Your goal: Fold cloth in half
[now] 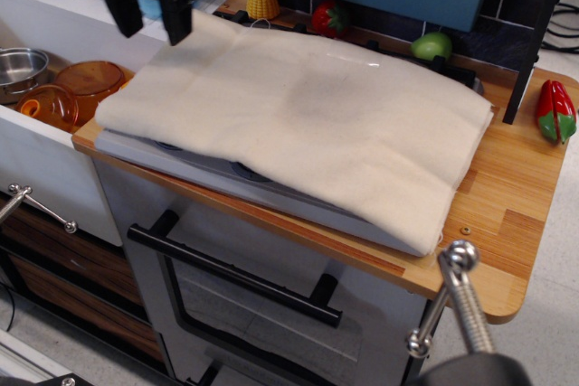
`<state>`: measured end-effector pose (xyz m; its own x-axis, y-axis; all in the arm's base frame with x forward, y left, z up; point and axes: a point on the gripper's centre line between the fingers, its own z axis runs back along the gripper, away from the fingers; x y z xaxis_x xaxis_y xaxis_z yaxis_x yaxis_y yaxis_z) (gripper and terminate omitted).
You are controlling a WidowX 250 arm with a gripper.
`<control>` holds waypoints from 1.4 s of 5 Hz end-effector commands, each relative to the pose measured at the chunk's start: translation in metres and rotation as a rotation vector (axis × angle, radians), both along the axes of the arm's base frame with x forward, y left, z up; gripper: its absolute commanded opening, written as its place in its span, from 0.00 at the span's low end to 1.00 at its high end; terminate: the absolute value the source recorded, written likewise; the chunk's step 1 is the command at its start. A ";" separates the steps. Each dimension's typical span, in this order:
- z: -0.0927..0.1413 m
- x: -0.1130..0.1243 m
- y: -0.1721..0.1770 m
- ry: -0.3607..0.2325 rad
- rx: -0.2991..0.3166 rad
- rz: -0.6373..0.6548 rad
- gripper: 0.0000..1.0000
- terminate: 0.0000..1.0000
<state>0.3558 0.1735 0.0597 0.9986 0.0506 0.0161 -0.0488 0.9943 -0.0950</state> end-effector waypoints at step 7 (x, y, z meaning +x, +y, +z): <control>-0.033 0.020 -0.003 0.000 0.129 0.046 0.00 0.00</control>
